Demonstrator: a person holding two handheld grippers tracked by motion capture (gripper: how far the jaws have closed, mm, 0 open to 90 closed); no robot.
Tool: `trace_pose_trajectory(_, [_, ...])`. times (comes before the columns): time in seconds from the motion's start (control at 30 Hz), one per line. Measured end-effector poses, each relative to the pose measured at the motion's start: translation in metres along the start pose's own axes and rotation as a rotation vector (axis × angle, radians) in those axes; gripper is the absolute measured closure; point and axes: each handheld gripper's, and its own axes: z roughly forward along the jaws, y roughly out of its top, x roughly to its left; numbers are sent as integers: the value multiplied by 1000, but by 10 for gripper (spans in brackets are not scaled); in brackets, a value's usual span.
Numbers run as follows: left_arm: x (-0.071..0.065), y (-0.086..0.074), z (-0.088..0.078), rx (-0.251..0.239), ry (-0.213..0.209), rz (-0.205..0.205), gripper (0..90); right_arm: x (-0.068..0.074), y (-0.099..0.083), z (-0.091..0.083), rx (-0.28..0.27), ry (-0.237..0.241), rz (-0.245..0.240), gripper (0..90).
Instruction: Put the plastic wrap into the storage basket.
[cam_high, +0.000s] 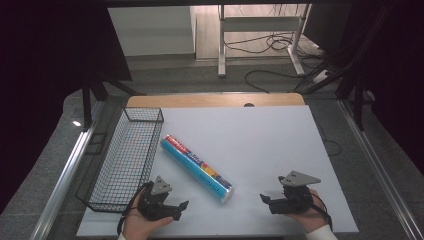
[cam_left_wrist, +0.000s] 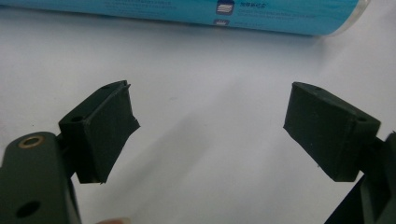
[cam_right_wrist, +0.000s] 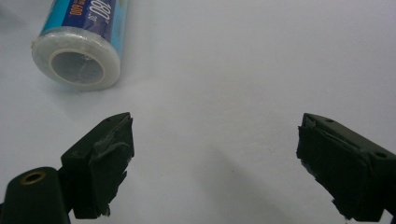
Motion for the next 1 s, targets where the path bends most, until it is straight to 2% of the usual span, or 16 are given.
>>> trace_pose_trajectory(0.13, [0,0,1,6,-1,-1,157,-3,0,0,5,4,3,128])
trace_pose_trajectory(0.2, [0,1,1,11,-6,5,157,-4,-1,0,5,6,19,135])
trace_pose_trajectory(0.47, [-1,0,0,10,-8,15,158,-1,4,-8,-3,-12,40,174])
trace_pose_trajectory(0.67, [-6,0,1,14,-13,26,158,4,12,-7,-4,12,67,193])
trace_pose_trajectory(0.83, [-5,0,2,20,-6,29,158,7,15,-3,27,21,62,200])
trace_pose_trajectory(1.0, [-8,-2,1,24,-3,34,158,10,24,-1,31,33,69,204])
